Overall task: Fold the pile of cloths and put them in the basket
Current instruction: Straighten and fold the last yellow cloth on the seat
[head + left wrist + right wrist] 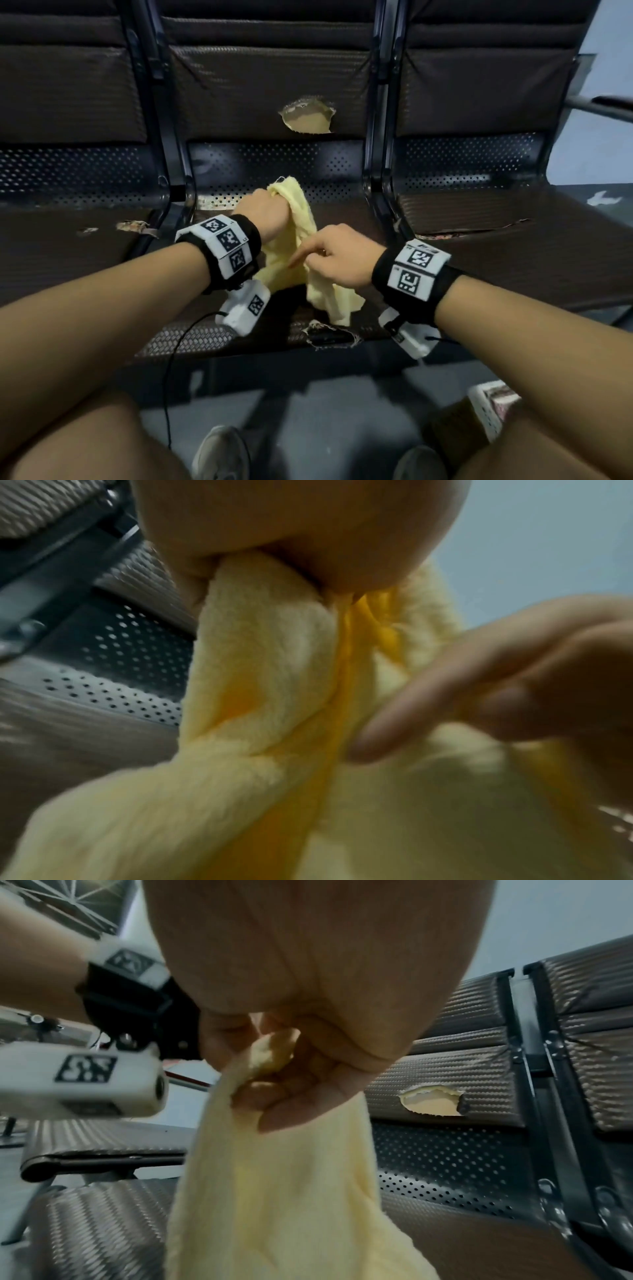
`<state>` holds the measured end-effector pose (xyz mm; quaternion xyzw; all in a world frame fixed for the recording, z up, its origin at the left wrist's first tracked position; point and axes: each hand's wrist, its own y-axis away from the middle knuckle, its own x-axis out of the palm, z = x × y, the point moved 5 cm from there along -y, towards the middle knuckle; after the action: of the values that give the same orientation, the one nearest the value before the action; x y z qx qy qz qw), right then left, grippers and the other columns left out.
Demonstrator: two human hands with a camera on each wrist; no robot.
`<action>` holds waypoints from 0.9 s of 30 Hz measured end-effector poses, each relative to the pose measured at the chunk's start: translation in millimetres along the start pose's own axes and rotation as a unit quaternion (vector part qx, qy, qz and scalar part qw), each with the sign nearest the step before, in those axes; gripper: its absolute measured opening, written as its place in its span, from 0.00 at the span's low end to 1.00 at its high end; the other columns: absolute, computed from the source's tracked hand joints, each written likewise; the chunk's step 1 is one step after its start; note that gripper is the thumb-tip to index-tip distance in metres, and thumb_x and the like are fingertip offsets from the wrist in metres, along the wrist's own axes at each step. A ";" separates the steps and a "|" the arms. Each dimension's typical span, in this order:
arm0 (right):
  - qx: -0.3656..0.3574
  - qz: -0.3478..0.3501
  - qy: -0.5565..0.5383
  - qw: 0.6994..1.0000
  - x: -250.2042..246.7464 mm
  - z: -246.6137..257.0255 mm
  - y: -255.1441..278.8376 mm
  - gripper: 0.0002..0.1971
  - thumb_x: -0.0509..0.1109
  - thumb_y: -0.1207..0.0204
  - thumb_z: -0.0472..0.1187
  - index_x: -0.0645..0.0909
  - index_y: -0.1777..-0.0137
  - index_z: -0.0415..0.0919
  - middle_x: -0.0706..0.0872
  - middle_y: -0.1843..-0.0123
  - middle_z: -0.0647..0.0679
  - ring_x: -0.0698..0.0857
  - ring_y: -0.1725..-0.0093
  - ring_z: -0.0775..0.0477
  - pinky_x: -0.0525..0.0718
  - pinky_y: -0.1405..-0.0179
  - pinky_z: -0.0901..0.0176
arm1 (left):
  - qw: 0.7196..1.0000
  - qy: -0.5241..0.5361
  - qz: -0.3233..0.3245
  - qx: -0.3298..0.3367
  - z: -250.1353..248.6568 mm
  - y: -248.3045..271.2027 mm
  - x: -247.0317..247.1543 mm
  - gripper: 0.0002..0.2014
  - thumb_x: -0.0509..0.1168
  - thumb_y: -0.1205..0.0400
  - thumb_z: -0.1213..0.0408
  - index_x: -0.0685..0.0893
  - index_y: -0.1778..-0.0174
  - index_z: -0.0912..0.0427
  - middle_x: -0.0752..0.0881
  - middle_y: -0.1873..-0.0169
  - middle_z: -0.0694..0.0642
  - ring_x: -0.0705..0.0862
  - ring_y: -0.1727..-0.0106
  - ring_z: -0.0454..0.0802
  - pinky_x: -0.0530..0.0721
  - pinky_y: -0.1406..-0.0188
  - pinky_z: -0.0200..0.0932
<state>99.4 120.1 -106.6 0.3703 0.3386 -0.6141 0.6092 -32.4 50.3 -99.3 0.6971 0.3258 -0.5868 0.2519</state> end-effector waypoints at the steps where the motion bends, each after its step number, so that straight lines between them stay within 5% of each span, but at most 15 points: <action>1: 0.022 -0.005 0.020 1.000 4.2 0.0 -4.8 0.14 0.63 0.20 0.46 0.92 0.51 0.50 0.85 0.72 0.58 0.82 0.68 0.59 0.83 0.60 0.60 | 0.999 -0.012 0.013 0.032 -10.6 0.9 1.0 0.14 0.55 0.15 0.70 0.81 0.38 0.71 0.83 0.38 0.70 0.82 0.41 0.68 0.78 0.48 0.53; 4: 0.104 -0.042 0.058 0.992 3.5 -14.3 -18.2 0.18 0.66 0.21 0.57 0.88 0.51 0.42 0.89 0.55 0.42 0.86 0.53 0.39 0.83 0.55 0.54 | 0.997 -0.005 0.034 0.064 -31.8 6.3 0.7 0.13 0.64 0.19 0.67 0.85 0.42 0.70 0.85 0.43 0.71 0.84 0.42 0.68 0.77 0.52 0.49; 6: 0.137 -0.060 0.026 0.988 -0.5 -27.2 -24.6 0.17 0.64 0.18 0.50 0.85 0.42 0.38 0.87 0.42 0.36 0.86 0.43 0.35 0.82 0.50 0.52 | 0.989 0.151 0.009 0.006 -30.9 11.8 -5.4 0.09 0.64 0.21 0.61 0.85 0.57 0.63 0.87 0.55 0.65 0.85 0.51 0.64 0.76 0.60 0.47; 9: 0.166 -0.085 -0.066 0.980 -8.5 -42.0 -29.0 0.18 0.62 0.14 0.46 0.80 0.32 0.34 0.84 0.32 0.38 0.82 0.35 0.37 0.81 0.39 0.49 | 0.869 0.486 0.022 -0.087 -28.1 15.7 -3.5 0.07 0.66 0.19 0.64 0.82 0.62 0.61 0.85 0.64 0.62 0.87 0.66 0.57 0.86 0.70 0.52; 11: 0.165 -0.120 -0.100 0.974 -17.1 -45.6 -30.5 0.19 0.64 0.14 0.47 0.79 0.29 0.38 0.84 0.31 0.41 0.82 0.34 0.40 0.81 0.33 0.46 | 0.771 0.622 0.069 -0.117 -29.8 17.6 -0.4 0.07 0.64 0.16 0.67 0.85 0.51 0.68 0.85 0.63 0.63 0.86 0.75 0.53 0.84 0.79 0.43; 12: 0.158 -0.141 -0.098 0.972 -22.1 -45.5 -30.1 0.19 0.65 0.14 0.48 0.80 0.29 0.40 0.85 0.32 0.42 0.83 0.35 0.42 0.82 0.34 0.47 | 0.748 0.648 0.077 -0.122 -29.2 17.1 0.1 0.09 0.63 0.16 0.67 0.85 0.47 0.69 0.85 0.63 0.63 0.86 0.76 0.51 0.82 0.80 0.40; 16: 0.147 -0.244 -0.009 0.958 -45.0 -40.4 -18.9 0.16 0.63 0.19 0.45 0.86 0.36 0.48 0.90 0.44 0.46 0.87 0.45 0.42 0.86 0.45 0.49 | 0.767 0.631 -0.029 -0.109 -12.2 8.0 -6.3 0.04 0.68 0.20 0.73 0.88 0.53 0.68 0.88 0.62 0.62 0.88 0.67 0.51 0.85 0.72 0.38; 20: 0.114 -0.266 0.010 0.957 -48.4 -21.4 -13.9 0.13 0.63 0.29 0.59 0.87 0.57 0.58 0.89 0.57 0.54 0.87 0.53 0.45 0.85 0.53 0.51 | 0.756 0.636 -0.079 -0.134 0.3 0.3 -9.0 0.06 0.64 0.19 0.72 0.87 0.54 0.65 0.88 0.61 0.61 0.88 0.56 0.57 0.88 0.58 0.48; 23: 0.104 -0.248 0.068 0.961 -37.8 -7.4 -20.5 0.19 0.65 0.31 0.68 0.88 0.57 0.55 0.88 0.59 0.54 0.85 0.56 0.47 0.83 0.58 0.54 | 0.742 0.651 -0.071 -0.146 -6.9 -0.9 -11.8 0.10 0.62 0.19 0.64 0.90 0.56 0.61 0.90 0.60 0.61 0.90 0.56 0.58 0.85 0.60 0.47; 25: 0.145 -0.262 0.071 0.951 -38.7 -12.7 -25.8 0.22 0.68 0.30 0.67 0.88 0.55 0.50 0.88 0.58 0.50 0.85 0.57 0.44 0.83 0.59 0.52 | 0.763 0.632 -0.063 -0.120 -18.2 3.6 -14.5 0.11 0.62 0.18 0.64 0.90 0.54 0.62 0.90 0.62 0.58 0.88 0.59 0.54 0.83 0.66 0.39; 27: 0.183 -0.266 0.050 0.945 -41.4 -21.2 -29.9 0.23 0.70 0.28 0.63 0.87 0.49 0.44 0.85 0.57 0.48 0.83 0.58 0.42 0.79 0.60 0.53 | 0.789 0.606 -0.057 -0.086 -26.8 6.9 -15.9 0.12 0.62 0.18 0.64 0.91 0.52 0.63 0.91 0.56 0.61 0.88 0.55 0.56 0.85 0.58 0.47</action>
<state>69.8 159.9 -82.3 0.4022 0.3368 -0.7860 0.3272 -11.2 62.8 -78.9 0.8651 0.5000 -0.0267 0.0275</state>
